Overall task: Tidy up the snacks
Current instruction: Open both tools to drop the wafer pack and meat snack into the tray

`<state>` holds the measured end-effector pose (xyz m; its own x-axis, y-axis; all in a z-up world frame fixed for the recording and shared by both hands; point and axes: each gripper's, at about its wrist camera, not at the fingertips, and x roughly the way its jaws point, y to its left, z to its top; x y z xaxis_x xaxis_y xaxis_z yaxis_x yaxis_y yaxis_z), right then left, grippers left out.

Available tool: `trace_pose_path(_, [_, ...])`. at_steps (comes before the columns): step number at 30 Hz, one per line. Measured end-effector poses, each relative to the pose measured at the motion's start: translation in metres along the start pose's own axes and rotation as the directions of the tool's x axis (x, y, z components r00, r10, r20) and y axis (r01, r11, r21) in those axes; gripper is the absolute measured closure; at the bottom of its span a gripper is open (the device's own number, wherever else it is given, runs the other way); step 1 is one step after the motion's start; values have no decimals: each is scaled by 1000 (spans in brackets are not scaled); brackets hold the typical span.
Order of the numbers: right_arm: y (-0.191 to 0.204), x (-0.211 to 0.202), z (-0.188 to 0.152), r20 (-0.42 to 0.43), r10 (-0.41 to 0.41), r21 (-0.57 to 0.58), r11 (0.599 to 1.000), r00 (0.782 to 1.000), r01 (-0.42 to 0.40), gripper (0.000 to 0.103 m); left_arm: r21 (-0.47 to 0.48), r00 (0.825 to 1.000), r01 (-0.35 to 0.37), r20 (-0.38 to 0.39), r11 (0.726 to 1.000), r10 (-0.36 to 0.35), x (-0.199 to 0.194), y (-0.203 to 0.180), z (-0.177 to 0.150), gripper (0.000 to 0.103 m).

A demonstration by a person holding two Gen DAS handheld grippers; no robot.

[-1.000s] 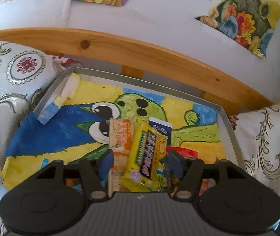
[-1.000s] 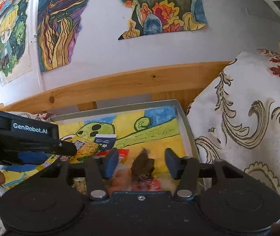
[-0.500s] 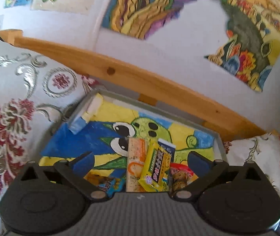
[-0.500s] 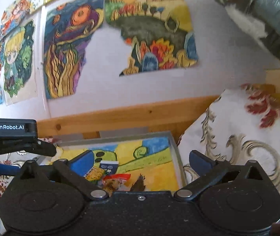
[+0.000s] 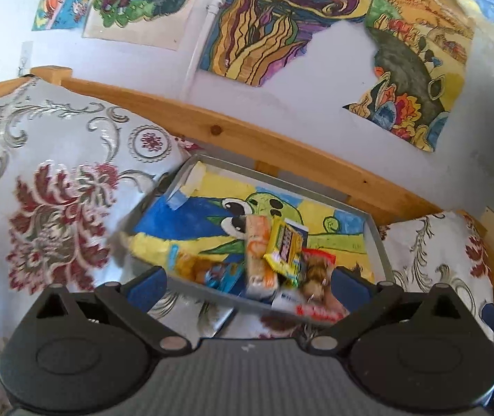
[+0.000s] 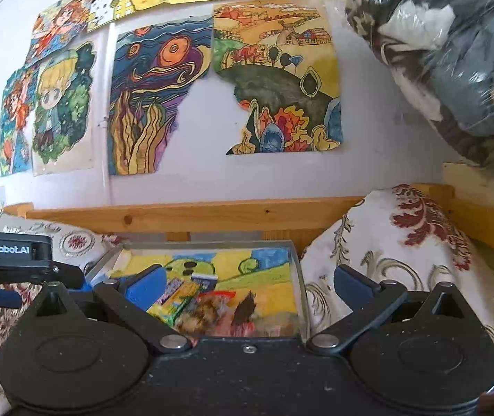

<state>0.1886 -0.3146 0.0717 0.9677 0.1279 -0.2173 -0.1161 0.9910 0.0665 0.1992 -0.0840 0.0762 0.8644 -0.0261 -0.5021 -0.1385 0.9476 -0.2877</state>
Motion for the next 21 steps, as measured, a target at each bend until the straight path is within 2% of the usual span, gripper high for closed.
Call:
trace_pose_path(11, [13, -74, -13, -20, -21, -32, 999, 1000, 20, 1, 72, 999, -6, 51, 997, 3, -66, 26, -35, 1])
trace_pose_path(16, [20, -102, -21, -55, -26, 8, 1000, 998, 26, 1, 112, 997, -4, 81, 994, -5, -92, 34, -53, 1])
trace_pose_path(21, [31, -122, -33, -102, -23, 4, 1000, 994, 24, 1, 132, 997, 5, 78, 991, -15, -111, 44, -68, 1])
